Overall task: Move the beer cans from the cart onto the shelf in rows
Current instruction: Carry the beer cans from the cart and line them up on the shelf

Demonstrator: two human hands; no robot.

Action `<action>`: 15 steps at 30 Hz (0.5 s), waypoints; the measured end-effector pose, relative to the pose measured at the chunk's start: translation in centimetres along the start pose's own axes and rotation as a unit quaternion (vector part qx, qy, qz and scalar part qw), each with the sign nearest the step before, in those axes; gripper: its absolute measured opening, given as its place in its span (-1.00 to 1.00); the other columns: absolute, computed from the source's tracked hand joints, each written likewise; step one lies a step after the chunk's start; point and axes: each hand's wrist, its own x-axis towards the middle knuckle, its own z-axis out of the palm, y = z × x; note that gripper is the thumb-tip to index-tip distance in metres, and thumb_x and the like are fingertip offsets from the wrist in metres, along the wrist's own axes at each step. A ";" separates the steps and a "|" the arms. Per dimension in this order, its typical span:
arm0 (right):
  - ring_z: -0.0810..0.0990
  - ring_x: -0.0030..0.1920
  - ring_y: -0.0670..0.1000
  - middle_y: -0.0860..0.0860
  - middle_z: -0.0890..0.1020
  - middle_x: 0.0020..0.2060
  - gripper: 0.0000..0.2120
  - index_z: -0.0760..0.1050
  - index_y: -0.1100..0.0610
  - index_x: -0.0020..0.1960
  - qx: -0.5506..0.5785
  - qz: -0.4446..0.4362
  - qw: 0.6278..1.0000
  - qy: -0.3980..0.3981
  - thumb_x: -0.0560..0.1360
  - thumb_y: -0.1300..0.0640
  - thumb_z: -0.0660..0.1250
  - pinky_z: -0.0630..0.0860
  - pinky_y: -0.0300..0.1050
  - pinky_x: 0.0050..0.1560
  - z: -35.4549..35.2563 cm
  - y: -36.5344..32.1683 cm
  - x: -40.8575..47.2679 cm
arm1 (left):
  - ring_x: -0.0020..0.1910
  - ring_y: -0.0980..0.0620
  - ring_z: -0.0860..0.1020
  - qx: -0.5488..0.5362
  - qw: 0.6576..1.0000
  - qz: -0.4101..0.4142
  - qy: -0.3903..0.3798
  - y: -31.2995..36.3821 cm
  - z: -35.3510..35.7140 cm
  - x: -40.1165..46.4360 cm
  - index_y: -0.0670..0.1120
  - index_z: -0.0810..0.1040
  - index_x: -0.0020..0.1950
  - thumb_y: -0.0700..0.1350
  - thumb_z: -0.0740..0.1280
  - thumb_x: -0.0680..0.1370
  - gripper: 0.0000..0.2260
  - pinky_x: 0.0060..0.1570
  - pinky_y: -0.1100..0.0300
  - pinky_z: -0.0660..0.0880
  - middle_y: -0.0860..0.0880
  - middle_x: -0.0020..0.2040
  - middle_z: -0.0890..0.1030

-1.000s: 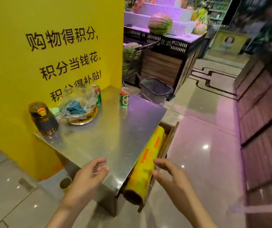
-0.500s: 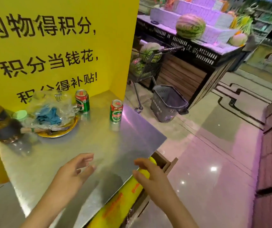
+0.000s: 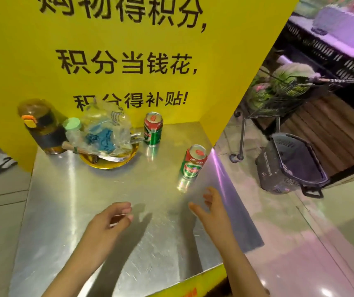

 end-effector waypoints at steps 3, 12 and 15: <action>0.33 0.38 0.03 0.05 0.34 0.40 -0.22 0.10 0.11 0.50 0.014 0.015 1.000 0.014 0.43 0.08 0.46 0.31 -0.12 0.30 0.9 0.3 4.4 | -0.01 0.22 0.55 -0.015 1.000 -0.003 0.014 0.9 1.7 5.3 -0.04 0.54 0.12 -0.06 0.44 0.42 -0.70 -0.12 0.45 0.39 0.02 0.06 0.61; 0.57 0.08 -0.23 -0.16 0.57 0.10 -0.34 0.32 -0.14 0.21 0.109 -0.034 0.992 0.053 0.29 0.25 0.56 0.50 -0.23 0.12 3.2 0.7 13.5 | 0.21 -0.01 0.48 -0.040 0.997 -0.002 0.064 4.0 6.6 19.2 -0.12 0.38 0.35 -0.15 0.39 0.49 -0.56 0.20 0.11 0.39 -0.04 0.22 0.50; 0.57 0.11 -0.18 -0.16 0.59 0.09 -0.40 0.39 -0.18 0.16 0.119 -0.043 0.990 0.065 0.29 0.24 0.57 0.49 -0.15 0.17 3.6 1.2 14.5 | 0.21 0.07 0.42 -0.031 0.994 0.025 0.098 4.3 6.9 21.7 -0.13 0.34 0.37 -0.15 0.40 0.48 -0.50 0.19 0.14 0.36 0.03 0.23 0.45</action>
